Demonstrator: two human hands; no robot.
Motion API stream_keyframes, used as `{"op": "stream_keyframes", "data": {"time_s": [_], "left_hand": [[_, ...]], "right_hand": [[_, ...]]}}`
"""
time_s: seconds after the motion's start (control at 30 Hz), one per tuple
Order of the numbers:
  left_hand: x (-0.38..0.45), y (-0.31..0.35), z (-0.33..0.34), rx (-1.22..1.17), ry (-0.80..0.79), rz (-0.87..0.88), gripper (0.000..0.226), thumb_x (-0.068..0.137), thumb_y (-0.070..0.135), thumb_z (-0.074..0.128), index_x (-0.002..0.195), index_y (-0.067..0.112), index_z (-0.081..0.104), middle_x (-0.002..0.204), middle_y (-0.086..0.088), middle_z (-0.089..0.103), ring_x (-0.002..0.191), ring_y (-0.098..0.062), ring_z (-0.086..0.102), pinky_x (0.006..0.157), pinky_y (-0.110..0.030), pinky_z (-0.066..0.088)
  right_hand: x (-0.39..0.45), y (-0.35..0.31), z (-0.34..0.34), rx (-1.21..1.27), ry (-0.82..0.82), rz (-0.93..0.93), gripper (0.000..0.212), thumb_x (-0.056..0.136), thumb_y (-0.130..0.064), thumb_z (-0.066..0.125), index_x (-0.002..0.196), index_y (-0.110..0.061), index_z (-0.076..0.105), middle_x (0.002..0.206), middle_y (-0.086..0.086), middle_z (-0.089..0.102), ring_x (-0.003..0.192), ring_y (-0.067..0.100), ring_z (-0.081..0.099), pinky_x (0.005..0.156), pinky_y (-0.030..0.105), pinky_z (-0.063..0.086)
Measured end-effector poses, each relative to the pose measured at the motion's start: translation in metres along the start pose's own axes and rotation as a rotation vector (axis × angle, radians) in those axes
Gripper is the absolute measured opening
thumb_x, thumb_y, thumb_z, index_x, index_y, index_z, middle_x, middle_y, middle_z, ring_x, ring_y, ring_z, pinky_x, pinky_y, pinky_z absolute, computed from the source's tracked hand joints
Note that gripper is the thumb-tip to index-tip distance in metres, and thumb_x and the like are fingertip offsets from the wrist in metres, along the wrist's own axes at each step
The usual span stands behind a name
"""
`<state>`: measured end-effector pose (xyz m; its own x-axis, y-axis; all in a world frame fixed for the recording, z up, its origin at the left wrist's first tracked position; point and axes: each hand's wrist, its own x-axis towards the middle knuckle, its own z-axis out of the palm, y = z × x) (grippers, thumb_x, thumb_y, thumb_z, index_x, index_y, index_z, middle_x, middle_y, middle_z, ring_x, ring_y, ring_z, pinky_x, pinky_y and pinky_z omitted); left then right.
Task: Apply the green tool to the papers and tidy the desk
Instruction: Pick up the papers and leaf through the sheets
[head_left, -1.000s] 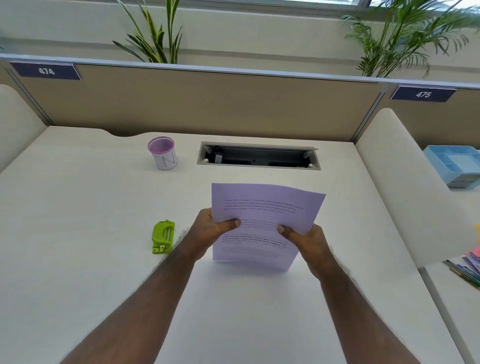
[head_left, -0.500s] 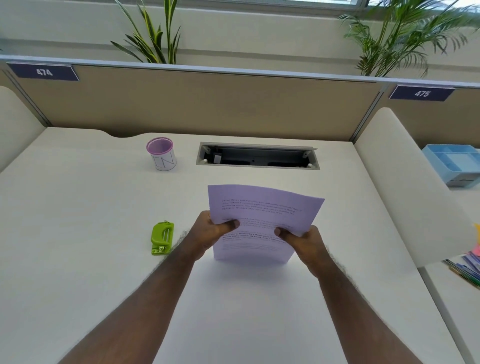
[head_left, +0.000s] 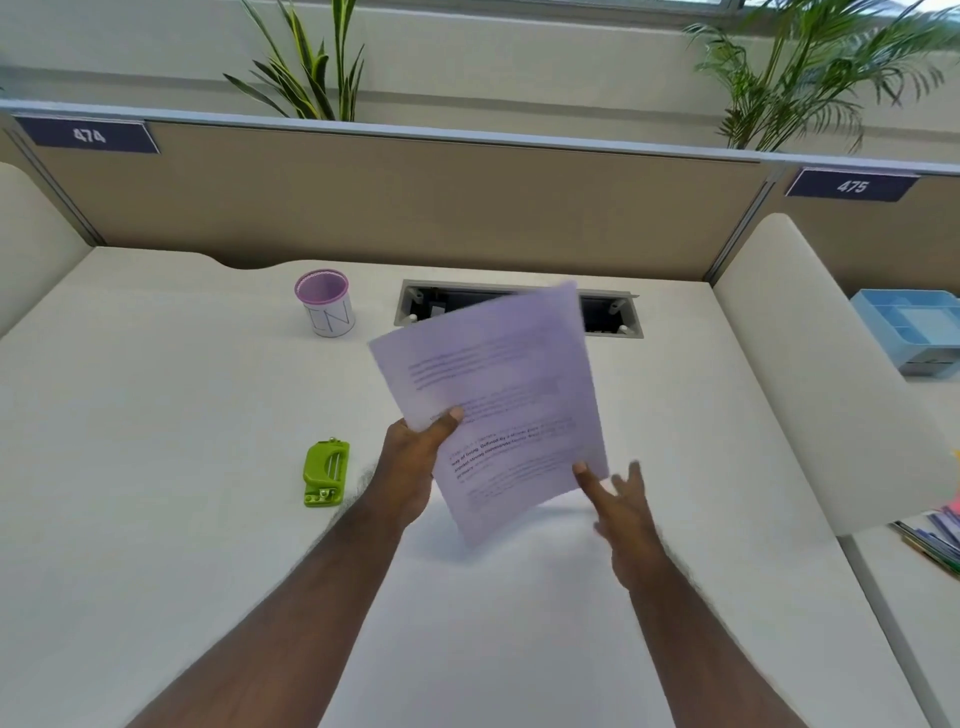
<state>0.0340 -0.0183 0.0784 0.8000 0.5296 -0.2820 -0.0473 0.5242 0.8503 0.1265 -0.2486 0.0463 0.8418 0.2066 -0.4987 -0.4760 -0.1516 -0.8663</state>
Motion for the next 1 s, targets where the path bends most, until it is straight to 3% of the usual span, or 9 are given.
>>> {"op": "stream_keyframes", "data": {"time_s": [0.03, 0.13, 0.27, 0.37, 0.47, 0.6, 0.67, 0.83, 1.0], "left_hand": [[-0.001, -0.003, 0.002, -0.128, 0.012, -0.032, 0.03, 0.087, 0.009, 0.068, 0.118, 0.01, 0.069, 0.116, -0.013, 0.073, 0.105, -0.029, 0.071, 0.084, -0.039, 0.06], [-0.005, -0.014, 0.003, -0.304, 0.037, -0.172, 0.037, 0.089, 0.004, 0.063, 0.127, 0.007, 0.062, 0.119, -0.013, 0.072, 0.104, -0.026, 0.072, 0.077, -0.037, 0.061], [-0.004, -0.02, -0.02, -0.197, 0.052, -0.321, 0.036, 0.09, 0.005, 0.06, 0.125, 0.002, 0.061, 0.111, -0.013, 0.075, 0.095, -0.025, 0.074, 0.07, -0.036, 0.062], [0.009, -0.003, -0.051, -0.152, 0.036, -0.305, 0.027, 0.091, 0.015, 0.058, 0.116, 0.008, 0.066, 0.113, -0.011, 0.071, 0.1, -0.025, 0.068, 0.075, -0.035, 0.062], [0.02, 0.024, -0.078, 0.157, -0.132, -0.232, 0.032, 0.085, 0.024, 0.063, 0.114, 0.014, 0.071, 0.113, -0.007, 0.073, 0.095, -0.021, 0.071, 0.078, -0.033, 0.06], [0.027, 0.042, -0.081, 0.484, -0.244, -0.161, 0.045, 0.069, 0.033, 0.083, 0.111, 0.02, 0.073, 0.116, -0.008, 0.074, 0.105, -0.025, 0.072, 0.087, -0.04, 0.057], [0.028, 0.046, -0.074, 0.52, -0.239, -0.104, 0.05, 0.062, 0.037, 0.087, 0.108, 0.023, 0.075, 0.113, -0.005, 0.076, 0.103, -0.023, 0.073, 0.082, -0.036, 0.059], [0.021, 0.028, -0.069, 0.598, -0.205, 0.002, 0.026, 0.074, 0.012, 0.082, 0.095, 0.028, 0.078, 0.099, 0.008, 0.079, 0.094, -0.01, 0.073, 0.078, -0.025, 0.057], [0.013, 0.013, -0.073, 0.711, -0.132, 0.071, 0.032, 0.081, 0.004, 0.075, 0.106, 0.023, 0.072, 0.108, -0.003, 0.076, 0.102, -0.017, 0.069, 0.093, -0.037, 0.054]], "right_hand": [[0.0, 0.009, -0.001, 0.068, -0.082, 0.093, 0.097, 0.082, -0.039, 0.074, 0.156, -0.028, 0.012, 0.156, 0.004, 0.038, 0.136, 0.027, 0.044, 0.108, 0.05, 0.04], [0.0, 0.022, 0.002, 0.277, -0.276, 0.172, 0.059, 0.081, -0.033, 0.071, 0.136, -0.024, 0.052, 0.132, 0.006, 0.066, 0.111, 0.025, 0.066, 0.086, 0.046, 0.058], [0.005, 0.024, -0.005, 0.284, -0.207, 0.042, 0.032, 0.088, -0.01, 0.066, 0.119, -0.018, 0.064, 0.109, 0.001, 0.077, 0.095, 0.017, 0.073, 0.068, 0.033, 0.061], [0.007, 0.012, -0.023, 0.18, -0.202, -0.072, 0.026, 0.092, -0.005, 0.061, 0.117, -0.009, 0.065, 0.1, 0.0, 0.078, 0.088, 0.015, 0.075, 0.067, 0.03, 0.061], [0.01, -0.006, -0.037, 0.101, -0.213, -0.176, 0.024, 0.091, -0.004, 0.061, 0.113, -0.003, 0.068, 0.101, 0.005, 0.078, 0.09, 0.021, 0.074, 0.075, 0.036, 0.062], [0.011, -0.029, -0.034, 0.025, -0.235, -0.281, 0.018, 0.087, -0.01, 0.066, 0.103, -0.011, 0.075, 0.102, 0.002, 0.078, 0.092, 0.017, 0.074, 0.078, 0.03, 0.06], [0.01, -0.035, -0.03, -0.022, -0.229, -0.324, 0.016, 0.088, -0.01, 0.068, 0.097, -0.017, 0.078, 0.102, 0.0, 0.078, 0.091, 0.013, 0.073, 0.078, 0.023, 0.059], [0.015, -0.02, -0.024, -0.101, -0.16, -0.306, 0.016, 0.088, -0.01, 0.07, 0.093, -0.024, 0.076, 0.092, -0.009, 0.079, 0.09, 0.014, 0.072, 0.079, 0.024, 0.056], [0.016, -0.01, -0.023, -0.176, -0.121, -0.296, 0.019, 0.088, -0.011, 0.071, 0.101, -0.024, 0.073, 0.098, -0.005, 0.077, 0.094, 0.014, 0.072, 0.088, 0.037, 0.056]]}}
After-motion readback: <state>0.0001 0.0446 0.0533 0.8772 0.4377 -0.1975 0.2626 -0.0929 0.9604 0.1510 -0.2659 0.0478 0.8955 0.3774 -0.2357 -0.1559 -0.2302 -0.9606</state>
